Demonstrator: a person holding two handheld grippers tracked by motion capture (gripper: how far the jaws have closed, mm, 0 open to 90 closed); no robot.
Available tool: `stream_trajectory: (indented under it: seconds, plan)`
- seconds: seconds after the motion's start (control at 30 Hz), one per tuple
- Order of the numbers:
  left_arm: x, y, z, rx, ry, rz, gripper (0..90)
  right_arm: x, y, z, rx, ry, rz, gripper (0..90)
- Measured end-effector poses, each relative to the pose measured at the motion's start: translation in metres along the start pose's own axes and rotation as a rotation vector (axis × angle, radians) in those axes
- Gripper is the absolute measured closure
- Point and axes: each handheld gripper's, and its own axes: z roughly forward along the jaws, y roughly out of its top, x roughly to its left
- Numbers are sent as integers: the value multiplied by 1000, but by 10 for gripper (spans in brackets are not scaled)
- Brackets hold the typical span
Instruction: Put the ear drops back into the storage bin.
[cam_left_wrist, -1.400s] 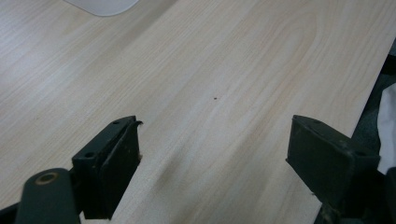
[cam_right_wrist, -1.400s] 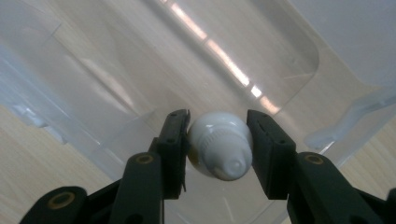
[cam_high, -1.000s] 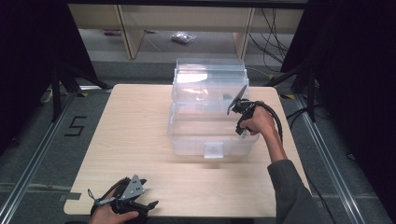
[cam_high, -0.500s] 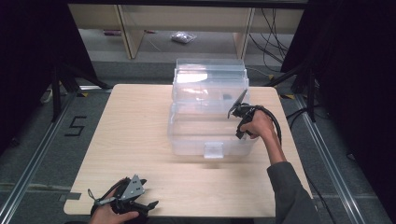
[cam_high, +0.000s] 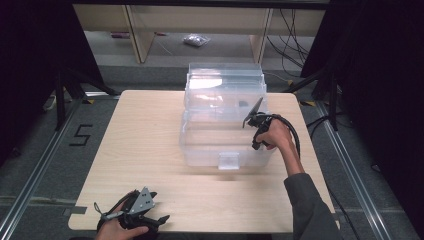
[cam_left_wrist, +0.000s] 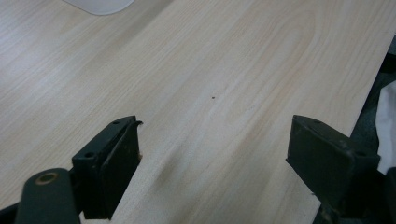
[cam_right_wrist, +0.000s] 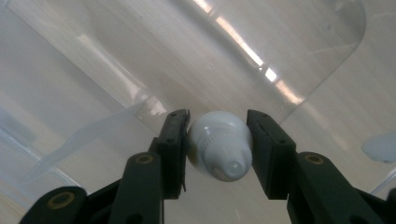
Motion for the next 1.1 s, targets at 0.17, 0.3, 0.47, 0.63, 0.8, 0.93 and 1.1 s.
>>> stream_trajectory:
  seconds: [0.17, 0.3, 0.47, 0.63, 0.8, 0.93, 1.1]
  plan:
    - [0, 0, 0, -1, -1, -3, 166, 0, 0, 3, 1, 3, 6, 601]
    - [0, 0, 0, -5, -2, -4, 166, -3, -2, 9, -12, 7, -13, 602]
    - [-1, 0, 0, -2, 2, -2, 166, -2, -2, 11, -9, 4, 1, 601]
    - [-1, 0, 0, 2, 0, -1, 166, -3, -2, 12, -9, 28, -31, 597]
    - [-1, 0, 0, 0, 2, -2, 166, 2, -2, 3, -18, 24, 1, 551]
    - [-1, 0, 0, 3, 0, 0, 166, 2, -2, -9, -58, 6, -13, 478]
    - [-1, 0, 0, 2, 0, -1, 166, 4, -4, -23, -132, -4, -10, 379]
